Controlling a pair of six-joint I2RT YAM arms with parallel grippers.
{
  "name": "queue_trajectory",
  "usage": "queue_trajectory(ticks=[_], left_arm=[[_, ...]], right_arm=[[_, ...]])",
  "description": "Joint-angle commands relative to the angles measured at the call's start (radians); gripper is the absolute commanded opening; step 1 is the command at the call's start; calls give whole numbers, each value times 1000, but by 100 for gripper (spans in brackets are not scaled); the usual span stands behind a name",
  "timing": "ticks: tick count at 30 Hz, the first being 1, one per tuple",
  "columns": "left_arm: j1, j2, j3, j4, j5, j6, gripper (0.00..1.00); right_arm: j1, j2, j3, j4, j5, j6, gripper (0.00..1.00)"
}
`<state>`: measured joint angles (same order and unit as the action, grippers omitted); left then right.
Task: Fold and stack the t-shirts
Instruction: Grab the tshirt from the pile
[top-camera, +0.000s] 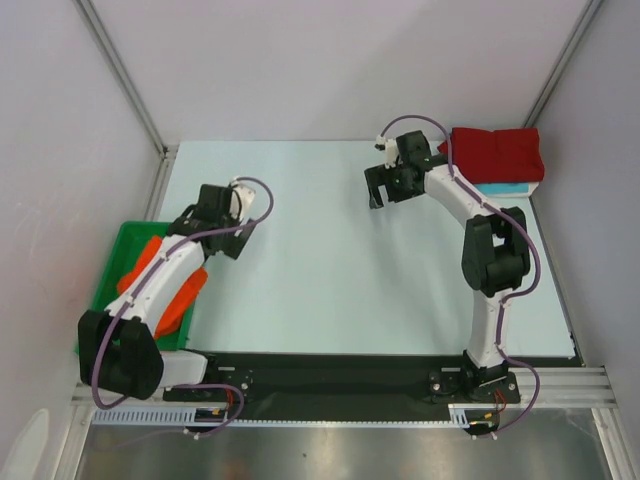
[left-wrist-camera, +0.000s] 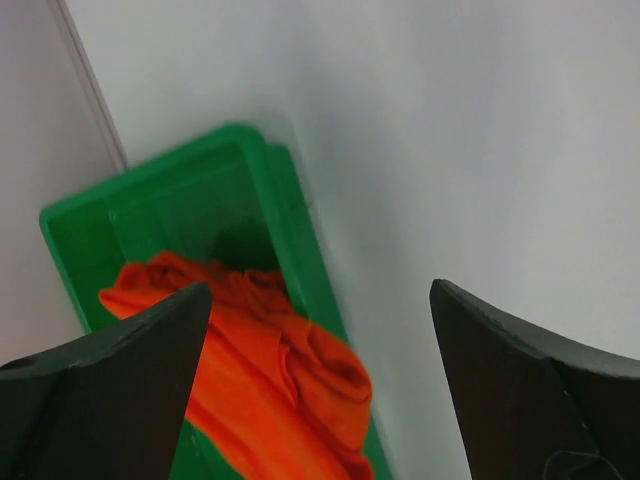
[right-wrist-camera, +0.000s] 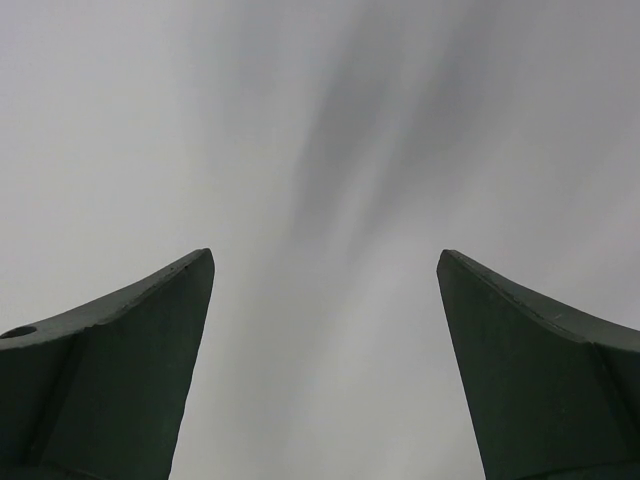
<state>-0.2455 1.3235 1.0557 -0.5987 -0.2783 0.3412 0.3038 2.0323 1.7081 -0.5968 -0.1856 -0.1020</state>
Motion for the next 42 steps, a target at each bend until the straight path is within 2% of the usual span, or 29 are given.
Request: queue_trajectory(ticks=[1,5,6,8,16,25,29,32,34,35,38,42], left_arm=[[75,-104,-98,7,-92,101,95],[161,-110,-115,-7,-56,120,84],[172,-101,-108,-13,-42,128,76],[205,-90,-97,-23,-24,143,72],[224,-55,-95,-73,19,156,61],[242,-32,-123,-46,13,142,58],[276,6,-109,-53,7,147,48],[282,34,-91,-61,24,134,44],[282,31,-82,-59,31,136,35],[284,25,-80,-59,28,137,22],[282,11,-77,-49,28,140,0],[282,-32,-43,-35,44,114,0]], right_arm=[[1,-21,11,3,-74,1,100],[0,15,38,-9,-110,27,100],[0,20,42,-11,-123,33,100],[0,31,53,-11,-155,42,100],[1,55,85,-17,-160,41,100],[1,65,94,-5,-149,35,100],[1,68,102,-9,-149,30,100],[3,71,104,-9,-144,28,100],[1,71,102,-11,-144,27,100],[1,71,102,-9,-143,24,100],[1,75,104,-9,-143,24,100],[1,81,111,-8,-147,22,100]])
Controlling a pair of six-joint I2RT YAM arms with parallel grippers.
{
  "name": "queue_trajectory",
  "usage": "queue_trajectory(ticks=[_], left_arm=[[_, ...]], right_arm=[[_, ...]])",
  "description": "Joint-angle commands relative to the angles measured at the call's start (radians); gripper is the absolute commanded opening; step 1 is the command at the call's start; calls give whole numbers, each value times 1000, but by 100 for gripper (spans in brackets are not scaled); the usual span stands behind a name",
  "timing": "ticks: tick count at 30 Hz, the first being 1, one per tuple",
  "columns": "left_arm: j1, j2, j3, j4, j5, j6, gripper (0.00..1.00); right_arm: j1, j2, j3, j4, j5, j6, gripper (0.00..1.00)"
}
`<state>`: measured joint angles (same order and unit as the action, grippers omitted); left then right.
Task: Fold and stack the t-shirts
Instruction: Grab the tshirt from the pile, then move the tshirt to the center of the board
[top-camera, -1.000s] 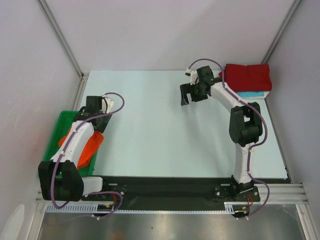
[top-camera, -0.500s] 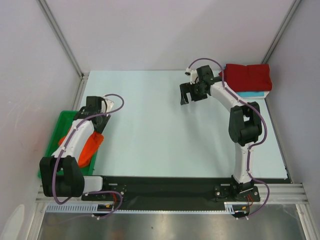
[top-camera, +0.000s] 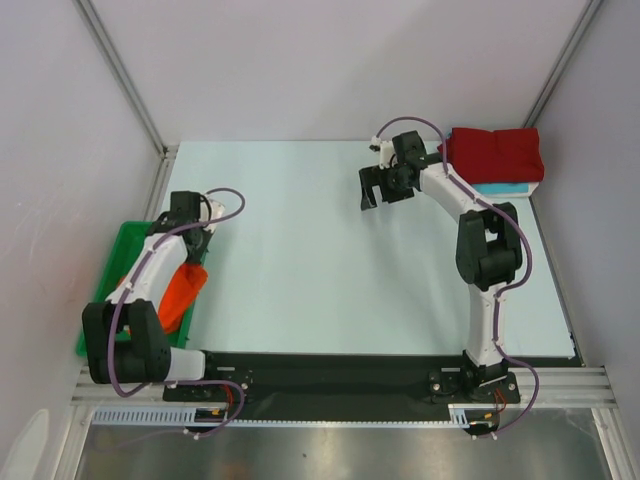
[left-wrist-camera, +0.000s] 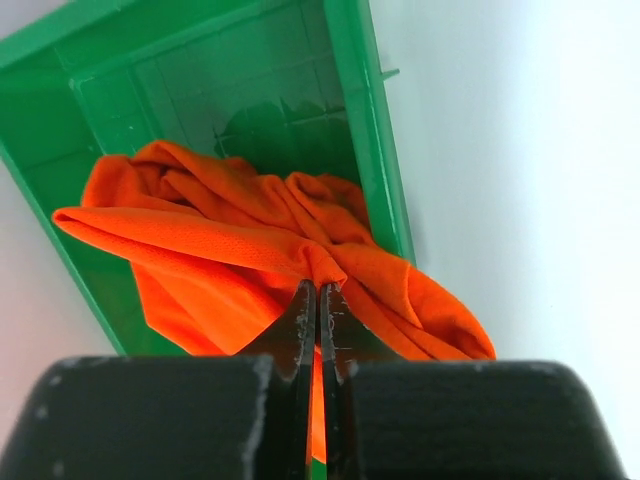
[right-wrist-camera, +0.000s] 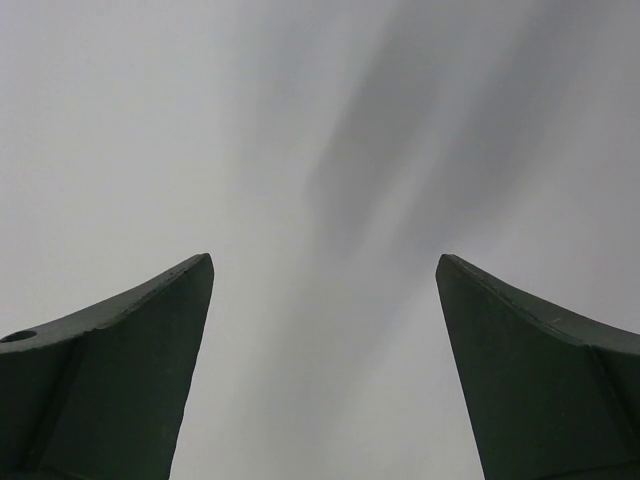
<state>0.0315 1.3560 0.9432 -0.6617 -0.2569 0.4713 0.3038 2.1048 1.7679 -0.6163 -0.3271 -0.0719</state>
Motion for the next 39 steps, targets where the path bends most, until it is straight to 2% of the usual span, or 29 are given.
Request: queue_trajectory(ticks=[1,8,9,14,18,24,28,30,35,39], left_arm=[[7,-80,80,33,27,-31,0],[-21,-213,247,21,71,-69,1],[-22,-213,309,11,70,-75,0],[-76,-111,590,-30,105,-89,0],[-162,11,916,-36,137,-45,0],[-399,168,1231,46,97,38,1],[-546,230,1341,134,39,107,1],[-584,244,1387,210,16,150,0],[-711,261,1399,436,51,306,0],[-785,298,1431,499,111,368,1]], right_arm=[[1,11,54,10,-9,-9,100],[-2,32,80,9,-33,0,100],[0,35,85,7,-38,1,100],[-2,50,110,6,-38,-11,100],[-5,41,117,-2,-29,-28,100],[-29,-9,116,26,75,-29,100],[-74,-25,114,20,71,-31,100],[-91,-34,108,18,68,-32,100],[-153,-55,90,24,79,-32,100],[-204,-65,100,26,85,-40,100]])
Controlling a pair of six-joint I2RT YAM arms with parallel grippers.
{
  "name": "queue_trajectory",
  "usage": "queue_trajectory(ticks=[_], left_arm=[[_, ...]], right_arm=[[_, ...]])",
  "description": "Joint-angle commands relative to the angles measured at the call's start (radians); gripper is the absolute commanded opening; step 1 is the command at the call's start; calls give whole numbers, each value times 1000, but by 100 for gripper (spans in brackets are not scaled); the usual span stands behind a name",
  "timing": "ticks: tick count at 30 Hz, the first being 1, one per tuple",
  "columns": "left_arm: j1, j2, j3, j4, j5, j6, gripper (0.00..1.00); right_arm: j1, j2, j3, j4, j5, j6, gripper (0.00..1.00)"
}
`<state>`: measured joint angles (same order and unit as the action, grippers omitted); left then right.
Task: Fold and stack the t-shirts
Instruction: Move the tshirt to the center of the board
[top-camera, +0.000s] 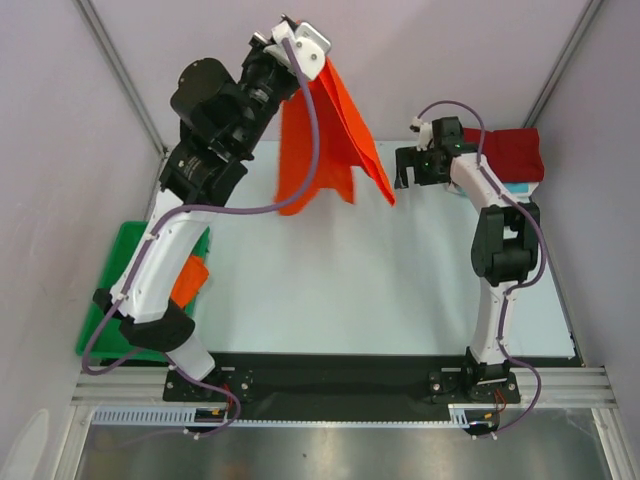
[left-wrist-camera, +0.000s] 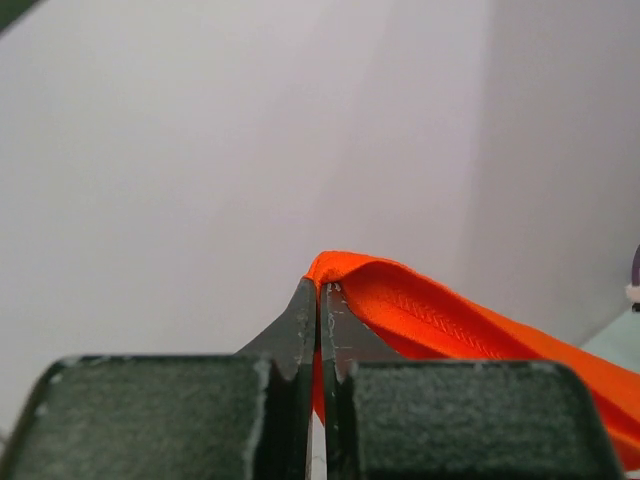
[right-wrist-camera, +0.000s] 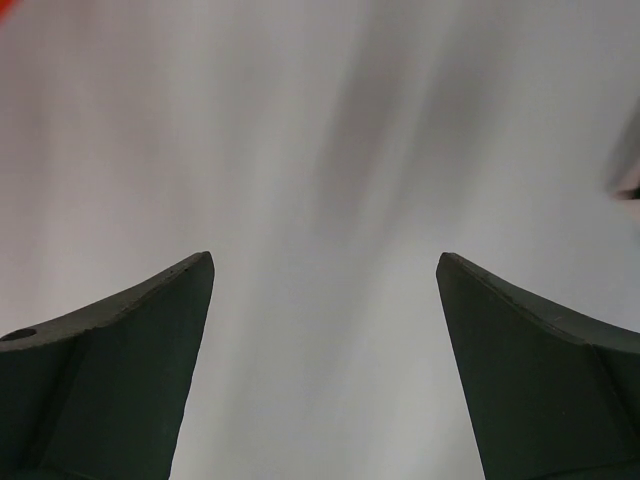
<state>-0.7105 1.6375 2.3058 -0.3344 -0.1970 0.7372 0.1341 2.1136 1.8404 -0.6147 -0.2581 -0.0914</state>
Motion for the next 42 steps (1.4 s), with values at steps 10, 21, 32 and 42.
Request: queue_trajectory(ticks=[10,21,32,42], left_arm=[[-44,-83,-304,153,47,-41,1],[81,-45,-600,178,-102,-129,0],[217,151,-678,-141,-216,-255,51],[183,41,-833,-193,-25,-233,59]], right_arm=[[-108,-119,-16,23,22,-36,100],[-100,-158,-24,-80,-248,-223,100],[-76,-150,-151,-151,-277,-402,82],[-102,-242,-418,46,-35,-571,74]])
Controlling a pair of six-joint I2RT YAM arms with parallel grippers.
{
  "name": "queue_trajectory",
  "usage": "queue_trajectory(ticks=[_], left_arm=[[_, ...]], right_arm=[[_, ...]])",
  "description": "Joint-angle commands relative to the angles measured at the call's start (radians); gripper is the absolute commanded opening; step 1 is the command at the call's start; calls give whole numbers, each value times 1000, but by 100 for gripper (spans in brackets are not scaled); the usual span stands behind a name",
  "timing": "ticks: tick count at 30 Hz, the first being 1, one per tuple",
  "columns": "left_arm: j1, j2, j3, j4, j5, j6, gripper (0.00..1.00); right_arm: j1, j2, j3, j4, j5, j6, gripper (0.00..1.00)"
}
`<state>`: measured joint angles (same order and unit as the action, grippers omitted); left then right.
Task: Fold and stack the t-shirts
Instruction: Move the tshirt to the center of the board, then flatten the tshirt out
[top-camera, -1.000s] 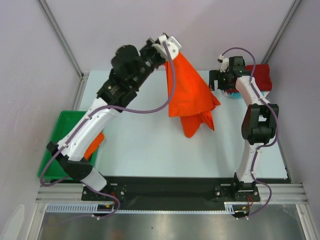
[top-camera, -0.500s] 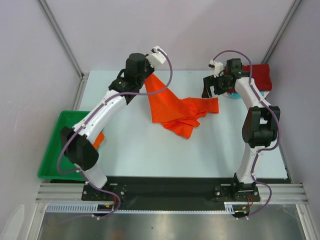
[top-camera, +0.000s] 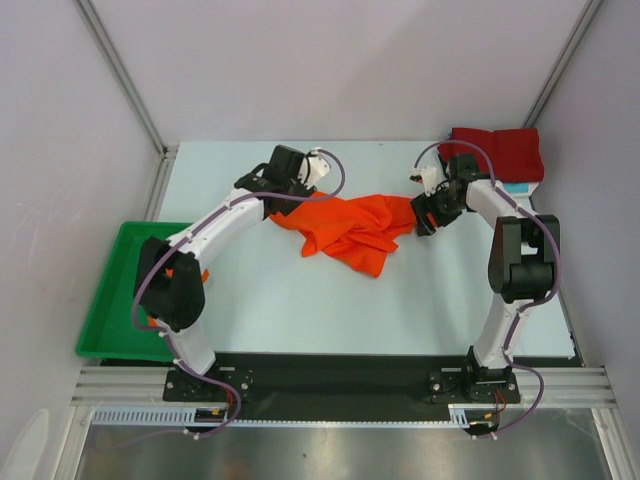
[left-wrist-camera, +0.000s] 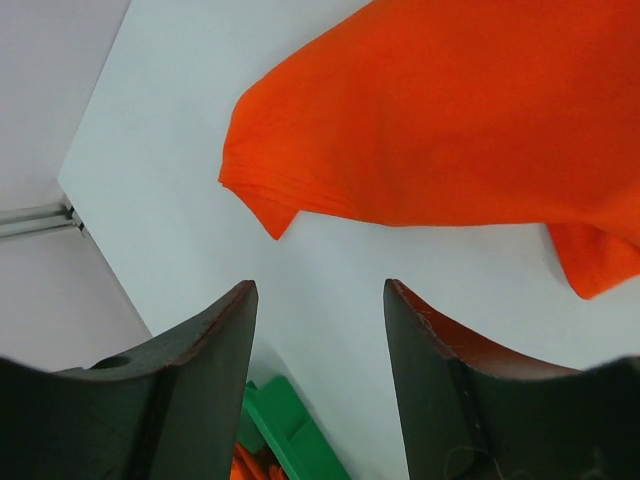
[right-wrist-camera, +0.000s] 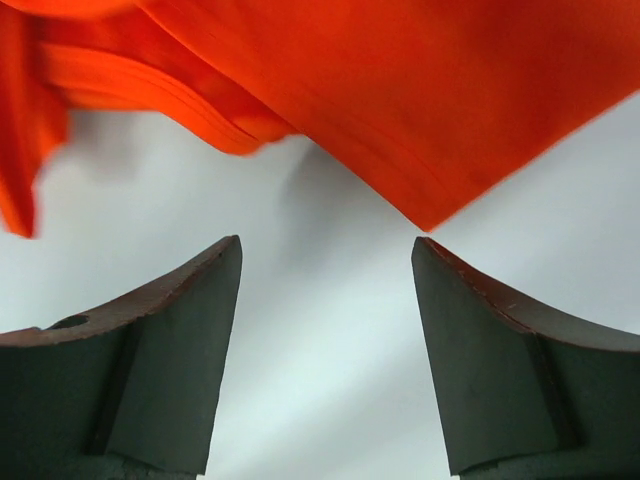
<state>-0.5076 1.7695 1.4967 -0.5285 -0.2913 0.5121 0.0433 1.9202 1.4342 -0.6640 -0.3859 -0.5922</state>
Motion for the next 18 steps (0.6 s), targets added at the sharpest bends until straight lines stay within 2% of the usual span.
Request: queue_trajectory(ticks=[1,7,11,18], left_arm=[[-25,-93,-27,10,69,-7,59],[-28,-53,28,-24,78,-56,59],[-42,-32,54,-25,66,-61,59],[-55,-27,70,-30,44,-41,59]], right_arm=[[-16,-30,-11,96,94,-64,73],[-66,23,25,135,105,-3,72],[-77,103,104,97,81,12,72],[-94,214,226,-8,-74,-6,68]])
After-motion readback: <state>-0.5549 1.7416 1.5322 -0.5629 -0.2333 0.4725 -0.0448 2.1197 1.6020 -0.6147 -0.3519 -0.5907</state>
